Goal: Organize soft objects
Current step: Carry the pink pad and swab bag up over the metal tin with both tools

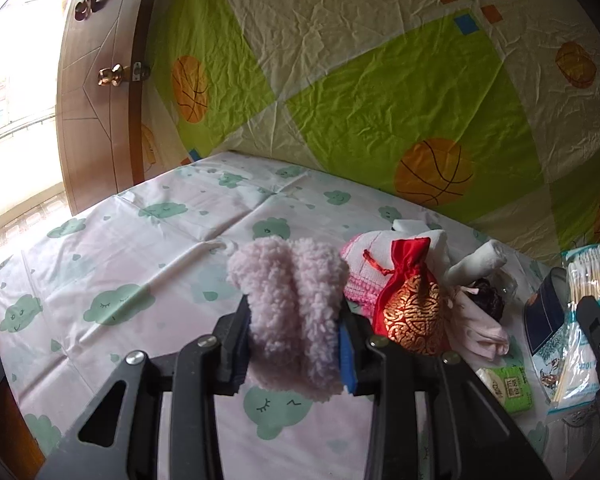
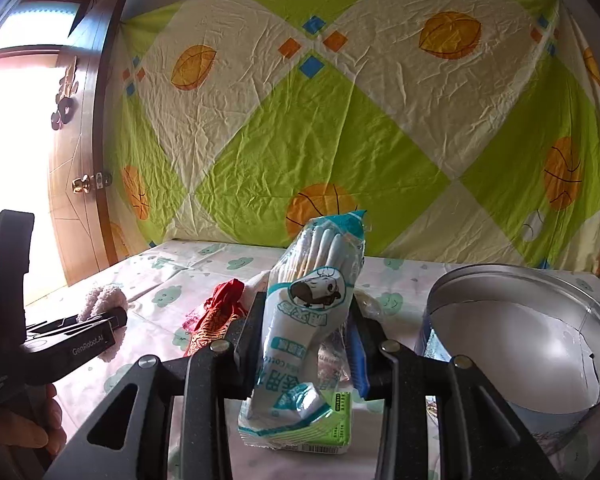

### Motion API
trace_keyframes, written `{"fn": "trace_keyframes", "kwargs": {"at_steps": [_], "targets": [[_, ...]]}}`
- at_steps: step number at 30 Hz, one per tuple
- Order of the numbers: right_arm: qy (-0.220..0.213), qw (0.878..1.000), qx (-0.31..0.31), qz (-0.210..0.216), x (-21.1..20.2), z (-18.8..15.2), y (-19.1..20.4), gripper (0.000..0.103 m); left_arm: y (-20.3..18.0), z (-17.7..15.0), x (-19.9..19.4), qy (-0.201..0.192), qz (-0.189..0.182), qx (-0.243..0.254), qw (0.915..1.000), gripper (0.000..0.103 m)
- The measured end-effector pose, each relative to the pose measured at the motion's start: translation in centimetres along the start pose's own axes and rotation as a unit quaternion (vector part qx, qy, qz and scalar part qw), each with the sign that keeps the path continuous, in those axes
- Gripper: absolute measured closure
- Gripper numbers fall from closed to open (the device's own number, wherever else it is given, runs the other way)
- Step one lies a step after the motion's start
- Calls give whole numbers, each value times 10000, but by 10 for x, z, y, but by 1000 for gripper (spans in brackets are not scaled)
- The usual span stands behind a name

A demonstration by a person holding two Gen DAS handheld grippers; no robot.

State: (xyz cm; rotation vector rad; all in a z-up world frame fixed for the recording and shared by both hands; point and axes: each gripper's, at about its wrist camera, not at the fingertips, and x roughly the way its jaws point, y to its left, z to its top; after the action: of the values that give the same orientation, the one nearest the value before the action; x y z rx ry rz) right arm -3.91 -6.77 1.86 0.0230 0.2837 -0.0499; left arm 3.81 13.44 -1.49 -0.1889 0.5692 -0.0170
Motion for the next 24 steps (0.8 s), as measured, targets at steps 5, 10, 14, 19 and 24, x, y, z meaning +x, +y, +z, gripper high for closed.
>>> {"fn": "trace_keyframes", "kwargs": {"at_steps": [5, 10, 14, 19, 24], "targets": [[-5, 9999, 162, 10, -10, -4, -11, 65, -11, -3, -14, -67, -308, -30, 9995, 68], [163, 9988, 457, 9, -15, -9, -31, 65, -31, -7, -22, -62, -274, 182, 9994, 68], [175, 9980, 613, -42, -19, -11, -44, 65, -48, -11, -26, -60, -191, 413, 9989, 68], [146, 9975, 678, -98, -27, -13, -54, 65, -61, -13, -31, -61, -155, 574, 9982, 68], [111, 9965, 800, -208, -37, -14, -71, 65, -77, -15, -34, -49, -112, 750, 9971, 68]]}}
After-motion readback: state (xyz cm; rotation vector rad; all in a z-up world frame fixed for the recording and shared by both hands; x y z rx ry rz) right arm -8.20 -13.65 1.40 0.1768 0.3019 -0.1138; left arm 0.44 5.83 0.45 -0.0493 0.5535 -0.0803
